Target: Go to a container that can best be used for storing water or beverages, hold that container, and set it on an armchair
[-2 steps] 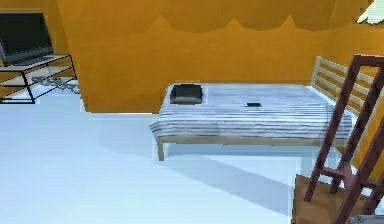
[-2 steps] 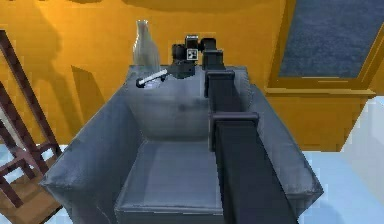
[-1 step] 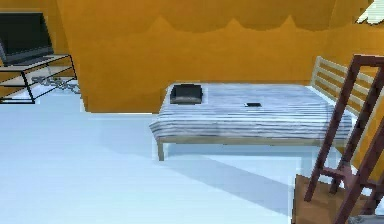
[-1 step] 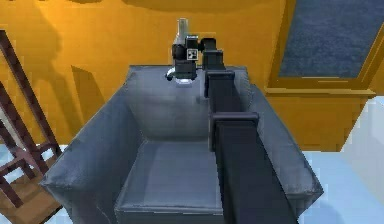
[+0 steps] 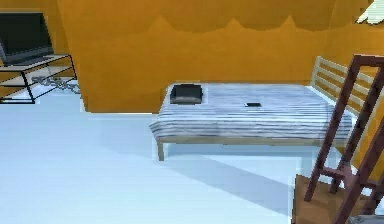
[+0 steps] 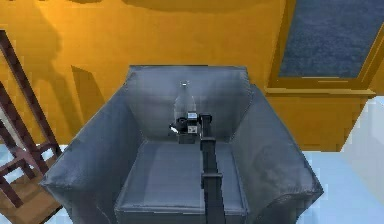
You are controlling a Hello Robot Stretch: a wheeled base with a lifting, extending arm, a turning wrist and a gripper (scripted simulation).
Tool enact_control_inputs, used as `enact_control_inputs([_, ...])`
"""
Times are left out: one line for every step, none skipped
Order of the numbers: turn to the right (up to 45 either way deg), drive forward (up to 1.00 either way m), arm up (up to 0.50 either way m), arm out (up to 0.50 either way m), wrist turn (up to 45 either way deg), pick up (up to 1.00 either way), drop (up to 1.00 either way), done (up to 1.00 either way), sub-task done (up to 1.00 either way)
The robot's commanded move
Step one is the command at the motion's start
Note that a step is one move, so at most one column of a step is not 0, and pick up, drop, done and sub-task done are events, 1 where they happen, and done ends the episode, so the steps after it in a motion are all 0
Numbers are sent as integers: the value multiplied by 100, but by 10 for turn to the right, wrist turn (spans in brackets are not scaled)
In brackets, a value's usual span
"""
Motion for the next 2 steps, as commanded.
enact_control_inputs([0, 0, -32, 0, 0, 0, 0, 0, 0])
enact_control_inputs([0, 0, 0, 0, 0, 0, 100, 0, 0])
